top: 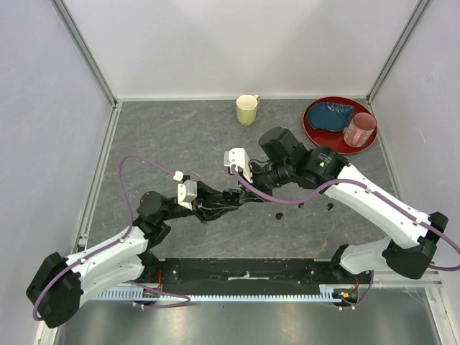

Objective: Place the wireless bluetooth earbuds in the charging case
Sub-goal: Place the earbud in the charging case, then adjust the earbud at the center of the board.

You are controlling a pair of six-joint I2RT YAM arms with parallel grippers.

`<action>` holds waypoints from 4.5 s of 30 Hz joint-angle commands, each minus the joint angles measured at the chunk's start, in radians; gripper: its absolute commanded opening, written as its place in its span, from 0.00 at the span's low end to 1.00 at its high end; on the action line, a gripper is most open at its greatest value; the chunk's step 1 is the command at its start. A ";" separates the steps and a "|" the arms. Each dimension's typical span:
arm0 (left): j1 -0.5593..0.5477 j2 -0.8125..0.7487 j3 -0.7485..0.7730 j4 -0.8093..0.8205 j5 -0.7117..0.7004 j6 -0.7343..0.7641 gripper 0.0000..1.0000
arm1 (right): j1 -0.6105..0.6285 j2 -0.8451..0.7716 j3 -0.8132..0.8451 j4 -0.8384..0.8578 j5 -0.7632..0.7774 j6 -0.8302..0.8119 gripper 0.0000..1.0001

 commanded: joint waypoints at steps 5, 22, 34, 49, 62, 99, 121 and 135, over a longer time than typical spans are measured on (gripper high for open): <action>0.002 -0.009 0.008 0.082 -0.038 0.029 0.02 | 0.009 -0.025 0.033 0.020 0.072 -0.003 0.32; 0.002 -0.033 -0.005 0.057 -0.076 0.036 0.02 | 0.006 -0.209 -0.049 0.261 0.136 0.090 0.49; 0.000 -0.068 -0.025 0.042 -0.131 0.053 0.02 | -0.017 -0.233 -0.111 0.301 0.564 0.345 0.58; -0.001 -0.113 -0.041 0.002 -0.168 0.064 0.02 | -0.504 -0.206 -0.356 0.285 0.351 0.669 0.59; 0.000 -0.133 -0.058 -0.015 -0.193 0.058 0.02 | -0.589 -0.069 -0.686 0.398 0.127 0.779 0.54; 0.000 -0.084 -0.061 0.016 -0.196 0.030 0.02 | -0.379 0.175 -0.724 0.432 0.377 0.741 0.53; -0.001 -0.088 -0.062 0.008 -0.203 0.026 0.02 | -0.288 0.214 -0.678 0.355 0.561 0.744 0.47; 0.000 -0.102 -0.062 -0.007 -0.213 0.026 0.02 | -0.288 0.236 -0.674 0.418 0.566 0.822 0.33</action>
